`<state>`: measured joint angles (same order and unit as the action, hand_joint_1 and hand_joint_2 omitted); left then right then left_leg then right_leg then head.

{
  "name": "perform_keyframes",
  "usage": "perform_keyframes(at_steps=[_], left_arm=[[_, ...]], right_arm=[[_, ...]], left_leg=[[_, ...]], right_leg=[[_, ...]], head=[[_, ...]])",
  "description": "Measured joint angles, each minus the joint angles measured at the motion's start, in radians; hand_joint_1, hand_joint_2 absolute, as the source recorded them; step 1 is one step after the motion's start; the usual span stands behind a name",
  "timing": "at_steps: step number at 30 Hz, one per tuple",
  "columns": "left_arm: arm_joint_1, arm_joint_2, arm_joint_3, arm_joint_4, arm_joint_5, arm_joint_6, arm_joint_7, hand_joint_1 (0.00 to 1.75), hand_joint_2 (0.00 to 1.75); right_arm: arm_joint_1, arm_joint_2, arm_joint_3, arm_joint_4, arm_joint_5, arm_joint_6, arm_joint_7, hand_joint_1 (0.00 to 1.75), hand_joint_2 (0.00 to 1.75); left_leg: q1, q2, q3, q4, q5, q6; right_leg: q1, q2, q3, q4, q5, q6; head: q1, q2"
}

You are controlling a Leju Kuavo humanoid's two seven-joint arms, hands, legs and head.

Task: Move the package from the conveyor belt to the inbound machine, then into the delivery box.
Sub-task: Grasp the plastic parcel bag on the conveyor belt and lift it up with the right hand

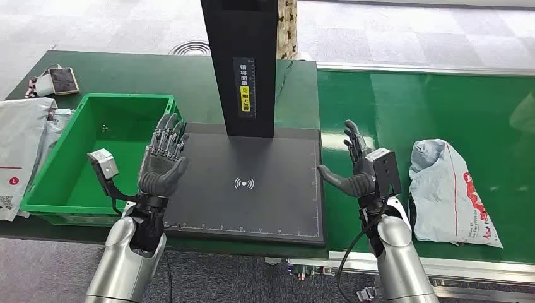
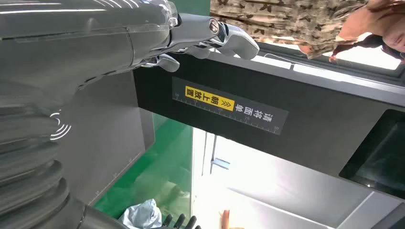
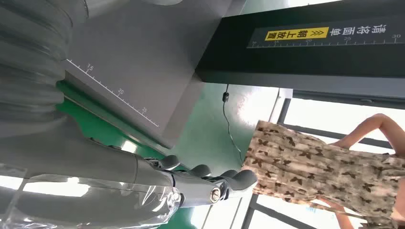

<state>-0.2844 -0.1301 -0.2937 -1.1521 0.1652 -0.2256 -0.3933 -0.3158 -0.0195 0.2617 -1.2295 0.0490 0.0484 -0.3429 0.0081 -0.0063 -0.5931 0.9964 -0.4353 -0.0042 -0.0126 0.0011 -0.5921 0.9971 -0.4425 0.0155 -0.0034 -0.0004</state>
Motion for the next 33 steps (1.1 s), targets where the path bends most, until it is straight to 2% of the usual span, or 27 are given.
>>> perform_keyframes(at_steps=[11, 15, 19, 22, 27, 33], left_arm=[[-0.002, 0.000, 0.000, 0.000, 0.000, -0.001, 0.000, 0.00, 1.75], [0.000, 0.000, 0.001, -0.002, -0.003, 0.003, -0.001, 0.00, 1.75], [0.009, 0.000, 0.003, -0.013, -0.010, 0.003, 0.002, 0.00, 1.75], [0.013, 0.000, 0.009, -0.017, -0.012, -0.005, 0.004, 0.00, 1.75], [0.013, 0.002, 0.017, -0.016, -0.012, -0.016, -0.006, 0.00, 1.75], [0.012, 0.003, 0.019, -0.015, -0.012, -0.017, -0.009, 0.00, 1.75]], right_arm=[[0.000, 0.000, 0.000, 0.000, 0.003, -0.006, 0.000, 0.00, 1.75], [-0.019, -0.011, -0.004, 0.002, 0.124, -0.118, 0.035, 0.00, 1.75], [-0.098, -0.077, -0.030, 0.044, 0.328, -0.257, 0.113, 0.00, 1.75], [-0.164, -0.140, -0.061, 0.115, 0.414, -0.294, 0.133, 0.00, 1.75], [-0.258, -0.254, -0.134, 0.278, 0.463, -0.298, 0.115, 0.00, 1.75], [-0.293, -0.299, -0.162, 0.365, 0.476, -0.301, 0.106, 0.00, 1.75]], left_leg=[[0.000, 0.000, 0.000, 0.000, 0.000, 0.000], [0.000, 0.000, 0.000, 0.000, 0.000, 0.000], [0.000, 0.000, 0.000, 0.001, 0.001, 0.001], [-0.001, -0.001, 0.000, 0.001, 0.001, 0.001], [-0.002, -0.005, -0.002, 0.002, 0.002, 0.003], [-0.002, -0.003, -0.002, 0.002, 0.002, 0.003]], right_leg=[[0.000, 0.000, 0.000, 0.000, 0.000, 0.000], [0.000, 0.000, 0.000, 0.000, 0.000, 0.000], [-0.001, -0.001, 0.001, 0.000, 0.001, 0.001], [-0.001, 0.000, 0.001, 0.000, 0.002, 0.002], [-0.001, -0.005, 0.001, 0.000, 0.002, 0.003], [-0.001, -0.003, 0.000, 0.000, 0.002, 0.003]], head=[[0.000, 0.000], [0.000, 0.000], [0.000, 0.000], [0.000, 0.000], [0.000, 0.000], [0.000, 0.000]])
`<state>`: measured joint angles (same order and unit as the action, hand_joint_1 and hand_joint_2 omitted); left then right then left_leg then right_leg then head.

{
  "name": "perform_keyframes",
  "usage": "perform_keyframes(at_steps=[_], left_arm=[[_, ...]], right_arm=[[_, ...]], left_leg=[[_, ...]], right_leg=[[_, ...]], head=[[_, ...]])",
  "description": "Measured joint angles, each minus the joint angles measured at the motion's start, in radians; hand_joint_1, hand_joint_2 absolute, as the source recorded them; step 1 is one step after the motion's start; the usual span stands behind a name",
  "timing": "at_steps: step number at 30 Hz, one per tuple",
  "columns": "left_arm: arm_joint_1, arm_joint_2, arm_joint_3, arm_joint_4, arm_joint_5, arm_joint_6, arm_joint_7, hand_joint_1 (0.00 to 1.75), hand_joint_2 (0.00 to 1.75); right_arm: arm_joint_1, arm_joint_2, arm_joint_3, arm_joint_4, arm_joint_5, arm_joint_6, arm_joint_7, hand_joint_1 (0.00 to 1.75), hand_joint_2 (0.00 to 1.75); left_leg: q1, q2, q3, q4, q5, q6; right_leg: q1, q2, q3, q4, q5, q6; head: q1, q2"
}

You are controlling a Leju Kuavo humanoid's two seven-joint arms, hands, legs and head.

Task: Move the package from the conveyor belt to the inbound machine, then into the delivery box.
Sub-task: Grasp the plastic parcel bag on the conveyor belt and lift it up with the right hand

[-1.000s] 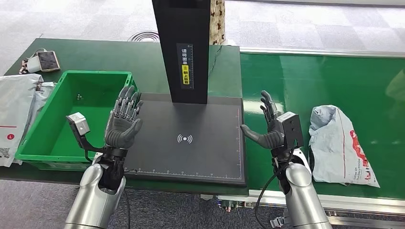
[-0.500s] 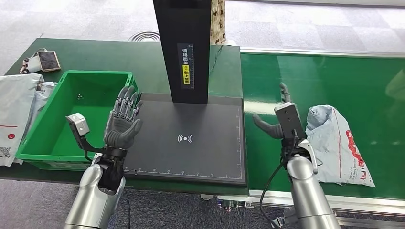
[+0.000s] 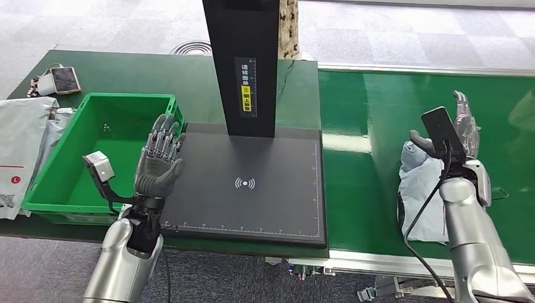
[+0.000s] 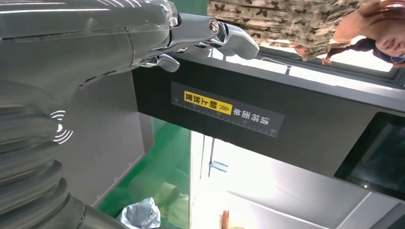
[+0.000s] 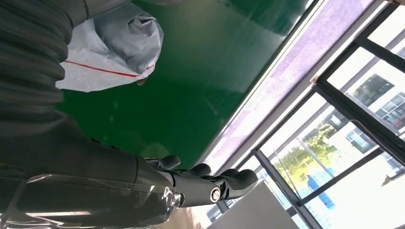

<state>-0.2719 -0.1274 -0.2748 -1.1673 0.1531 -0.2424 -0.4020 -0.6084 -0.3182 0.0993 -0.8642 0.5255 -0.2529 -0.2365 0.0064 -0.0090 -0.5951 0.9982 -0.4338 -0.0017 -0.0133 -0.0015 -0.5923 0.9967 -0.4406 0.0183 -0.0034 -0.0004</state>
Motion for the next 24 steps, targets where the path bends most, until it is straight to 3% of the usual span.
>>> perform_keyframes(at_steps=[16, 24], left_arm=[[0.000, 0.000, 0.000, 0.000, 0.000, 0.000, -0.005, 0.00, 1.75], [-0.001, 0.005, 0.000, 0.006, 0.010, -0.001, -0.015, 0.00, 1.75]], right_arm=[[-0.012, -0.017, -0.010, 0.056, 0.009, 0.000, 0.011, 0.00, 1.75], [-0.041, -0.056, -0.013, 0.106, 0.047, 0.022, 0.059, 0.00, 1.75]], left_leg=[[0.000, 0.000, 0.000, 0.000, 0.000, 0.000], [0.000, 0.000, 0.000, 0.000, 0.000, 0.000]], right_leg=[[0.000, 0.000, 0.000, 0.000, 0.000, 0.000], [-0.001, 0.000, 0.000, 0.000, 0.000, 0.000]], head=[[0.000, 0.000], [0.000, 0.000]])
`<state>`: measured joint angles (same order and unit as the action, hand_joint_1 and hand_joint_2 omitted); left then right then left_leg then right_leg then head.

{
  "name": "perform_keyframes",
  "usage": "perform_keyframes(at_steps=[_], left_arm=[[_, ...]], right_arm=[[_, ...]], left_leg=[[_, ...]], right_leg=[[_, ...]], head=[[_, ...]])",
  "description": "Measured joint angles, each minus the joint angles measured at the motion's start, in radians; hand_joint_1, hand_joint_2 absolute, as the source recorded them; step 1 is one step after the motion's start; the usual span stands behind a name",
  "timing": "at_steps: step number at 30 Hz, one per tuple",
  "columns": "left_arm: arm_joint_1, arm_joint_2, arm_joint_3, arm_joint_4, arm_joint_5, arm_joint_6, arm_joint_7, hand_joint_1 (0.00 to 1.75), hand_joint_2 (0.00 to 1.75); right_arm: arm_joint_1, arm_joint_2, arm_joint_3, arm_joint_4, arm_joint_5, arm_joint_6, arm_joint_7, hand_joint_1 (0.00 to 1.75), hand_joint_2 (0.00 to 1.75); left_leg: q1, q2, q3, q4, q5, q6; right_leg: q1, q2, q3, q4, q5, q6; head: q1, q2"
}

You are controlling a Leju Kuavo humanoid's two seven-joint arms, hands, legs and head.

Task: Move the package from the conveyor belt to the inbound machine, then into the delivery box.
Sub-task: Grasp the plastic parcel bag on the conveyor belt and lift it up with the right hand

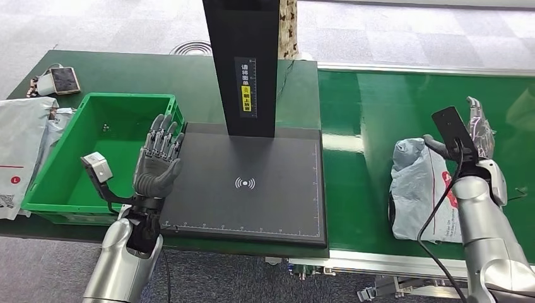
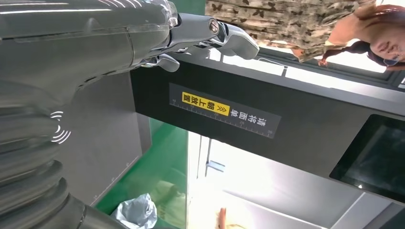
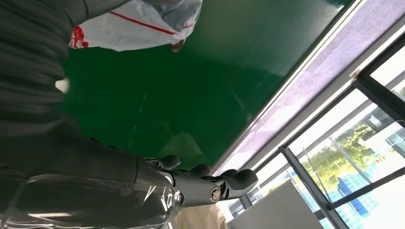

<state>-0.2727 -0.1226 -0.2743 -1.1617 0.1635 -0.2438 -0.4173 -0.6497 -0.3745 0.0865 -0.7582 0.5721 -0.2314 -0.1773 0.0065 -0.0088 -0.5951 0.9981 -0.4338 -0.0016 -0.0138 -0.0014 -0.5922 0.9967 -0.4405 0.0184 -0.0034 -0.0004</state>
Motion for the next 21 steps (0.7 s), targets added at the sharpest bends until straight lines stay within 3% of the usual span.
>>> perform_keyframes(at_steps=[5, 9, 13, 21], left_arm=[[0.001, 0.003, 0.000, 0.000, -0.004, 0.001, 0.003, 0.00, 1.75], [0.005, 0.003, 0.004, -0.002, -0.021, 0.007, 0.021, 0.00, 1.75], [0.034, 0.003, 0.023, -0.029, -0.041, 0.028, 0.045, 0.00, 1.75], [0.056, 0.003, 0.048, -0.064, -0.057, 0.026, 0.062, 0.00, 1.75]], right_arm=[[0.015, -0.014, 0.000, 0.047, 0.048, 0.064, 0.144, 0.00, 1.75], [0.097, -0.015, -0.007, 0.064, 0.078, 0.108, 0.263, 0.00, 1.75], [0.219, 0.037, -0.049, 0.024, 0.182, 0.052, 0.422, 0.00, 1.75], [0.309, 0.138, -0.139, -0.076, 0.319, 0.145, 0.450, 0.00, 1.75]], left_leg=[[0.000, 0.000, 0.000, 0.000, 0.000, 0.000], [0.000, -0.001, -0.001, 0.000, 0.000, 0.000], [0.000, -0.001, -0.001, -0.001, -0.001, -0.001], [0.000, 0.000, 0.001, -0.001, -0.001, -0.001]], right_leg=[[0.000, 0.000, 0.000, 0.000, 0.000, 0.000], [0.000, -0.001, 0.000, 0.000, -0.001, 0.000], [0.001, 0.000, 0.000, 0.000, -0.001, 0.000], [0.001, 0.000, 0.001, 0.000, -0.002, 0.000]], head=[[0.000, 0.000], [0.000, 0.000], [0.000, 0.000], [0.000, 0.000]])
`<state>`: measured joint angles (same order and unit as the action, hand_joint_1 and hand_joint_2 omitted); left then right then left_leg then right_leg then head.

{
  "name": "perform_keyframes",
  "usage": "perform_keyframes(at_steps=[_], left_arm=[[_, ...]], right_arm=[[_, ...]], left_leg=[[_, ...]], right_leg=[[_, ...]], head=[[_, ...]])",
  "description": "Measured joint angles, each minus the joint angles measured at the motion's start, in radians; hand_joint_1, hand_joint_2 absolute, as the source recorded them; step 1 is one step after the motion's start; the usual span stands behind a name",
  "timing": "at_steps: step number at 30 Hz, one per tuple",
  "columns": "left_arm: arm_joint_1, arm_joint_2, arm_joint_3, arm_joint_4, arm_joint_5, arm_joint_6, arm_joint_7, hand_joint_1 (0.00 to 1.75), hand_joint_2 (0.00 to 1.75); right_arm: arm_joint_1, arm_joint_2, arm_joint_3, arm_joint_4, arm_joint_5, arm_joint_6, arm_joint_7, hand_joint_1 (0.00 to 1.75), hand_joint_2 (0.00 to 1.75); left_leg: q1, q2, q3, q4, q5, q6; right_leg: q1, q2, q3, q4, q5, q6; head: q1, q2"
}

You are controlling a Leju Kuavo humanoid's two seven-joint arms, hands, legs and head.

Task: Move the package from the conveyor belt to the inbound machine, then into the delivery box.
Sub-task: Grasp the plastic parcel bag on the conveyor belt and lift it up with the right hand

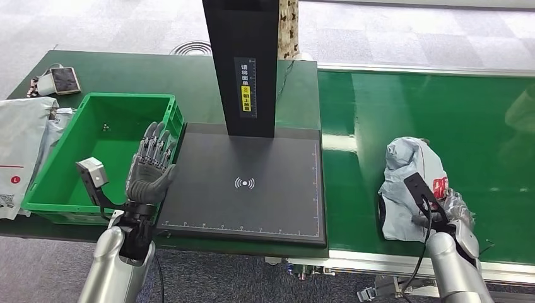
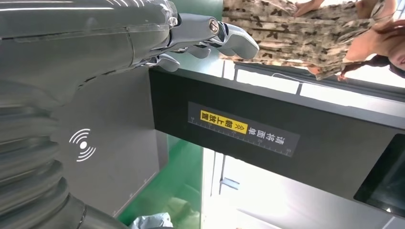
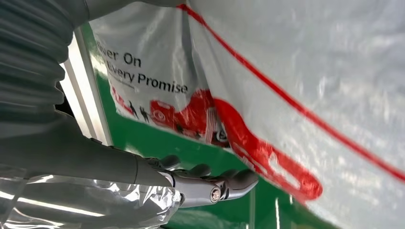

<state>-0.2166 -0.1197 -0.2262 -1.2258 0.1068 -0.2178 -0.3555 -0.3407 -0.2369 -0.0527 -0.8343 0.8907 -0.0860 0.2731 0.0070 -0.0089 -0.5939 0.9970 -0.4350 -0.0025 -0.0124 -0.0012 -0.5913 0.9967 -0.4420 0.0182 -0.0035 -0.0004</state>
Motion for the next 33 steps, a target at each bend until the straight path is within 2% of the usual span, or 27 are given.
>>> perform_keyframes(at_steps=[7, 20, 21, 24, 25, 33], left_arm=[[0.004, 0.000, 0.014, -0.024, -0.006, -0.004, 0.014, 0.00, 1.75], [0.008, 0.000, 0.026, -0.035, -0.013, -0.005, 0.014, 0.00, 1.75], [0.008, 0.000, 0.027, -0.036, -0.013, -0.005, 0.014, 0.00, 1.75], [0.008, 0.000, 0.027, -0.036, -0.013, -0.006, 0.015, 0.00, 1.75], [0.008, 0.000, 0.027, -0.036, -0.014, -0.006, 0.015, 0.00, 1.75], [0.019, 0.000, 0.031, -0.045, -0.015, -0.007, 0.017, 0.00, 1.75]], right_arm=[[0.069, 0.058, -0.011, -0.114, 0.037, 0.116, -0.002, 0.00, 1.75], [0.114, 0.085, -0.011, -0.186, 0.038, 0.124, 0.002, 0.00, 1.75], [0.114, 0.087, -0.011, -0.188, 0.038, 0.125, 0.002, 0.15, 1.75], [0.118, 0.089, -0.011, -0.193, 0.039, 0.141, 0.002, 1.46, 1.75], [0.120, 0.090, -0.011, -0.196, 0.039, 0.150, 0.000, 1.75, 1.75], [0.130, 0.093, -0.011, -0.225, -0.011, 0.182, -0.049, 1.75, 1.75]], left_leg=[[0.000, 0.000, 0.001, 0.000, 0.000, 0.000], [0.000, 0.000, 0.001, 0.000, 0.000, 0.000], [0.000, 0.000, 0.001, 0.000, 0.000, 0.000], [0.000, 0.000, 0.001, 0.000, 0.000, 0.000], [0.000, 0.000, 0.001, 0.000, 0.000, 0.000], [0.000, 0.000, 0.001, 0.000, 0.000, 0.000]], right_leg=[[0.000, 0.000, 0.001, 0.000, 0.000, 0.000], [0.000, 0.000, 0.000, 0.000, 0.000, 0.000], [0.000, 0.000, 0.000, 0.000, 0.000, 0.000], [-0.001, 0.000, 0.000, 0.000, 0.000, 0.000], [-0.001, 0.000, 0.000, 0.000, 0.000, 0.000], [-0.001, 0.000, 0.001, 0.000, 0.000, 0.000]], head=[[0.000, 0.000], [0.000, 0.000], [0.000, 0.000], [0.000, 0.000], [0.000, 0.000], [0.000, 0.000]])
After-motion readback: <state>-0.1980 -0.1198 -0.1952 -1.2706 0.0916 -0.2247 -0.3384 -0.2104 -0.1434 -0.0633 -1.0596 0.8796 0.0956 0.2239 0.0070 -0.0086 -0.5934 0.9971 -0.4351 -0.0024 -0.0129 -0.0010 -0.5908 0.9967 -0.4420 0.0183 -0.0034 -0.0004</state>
